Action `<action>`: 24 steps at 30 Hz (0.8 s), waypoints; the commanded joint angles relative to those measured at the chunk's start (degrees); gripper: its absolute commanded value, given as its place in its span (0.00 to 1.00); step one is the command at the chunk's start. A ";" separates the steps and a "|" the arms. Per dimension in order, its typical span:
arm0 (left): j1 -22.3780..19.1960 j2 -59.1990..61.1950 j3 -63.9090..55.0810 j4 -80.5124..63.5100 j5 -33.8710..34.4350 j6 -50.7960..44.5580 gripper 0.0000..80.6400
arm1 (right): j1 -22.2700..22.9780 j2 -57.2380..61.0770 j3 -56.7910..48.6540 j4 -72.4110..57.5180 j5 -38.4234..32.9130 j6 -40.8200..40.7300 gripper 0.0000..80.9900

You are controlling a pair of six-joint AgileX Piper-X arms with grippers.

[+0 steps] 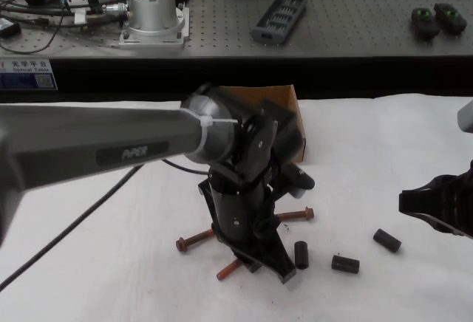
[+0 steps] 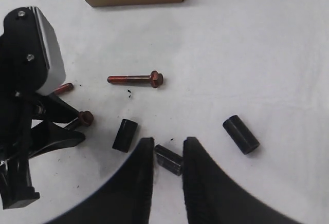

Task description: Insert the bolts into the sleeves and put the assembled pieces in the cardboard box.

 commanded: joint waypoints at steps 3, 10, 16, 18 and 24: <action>-0.32 0.74 -0.79 0.17 -0.16 0.42 0.32 | -0.22 -0.36 -0.46 -0.58 -0.85 0.10 0.21; -0.32 1.36 -0.93 -0.88 -0.16 0.42 0.29 | -0.22 -0.36 -0.46 -0.58 -0.85 0.10 0.21; -0.32 1.36 -1.34 -1.37 -0.32 0.42 0.11 | -0.22 -0.36 -0.46 -0.58 -0.85 0.10 0.21; -0.32 1.36 -1.34 -1.37 -0.32 0.42 0.08 | -0.22 -0.36 -0.46 -0.58 -0.85 0.10 0.21; -0.17 1.36 -1.47 -1.53 -0.78 -1.57 0.08 | -0.22 -0.36 -0.46 -0.46 -0.85 0.09 0.21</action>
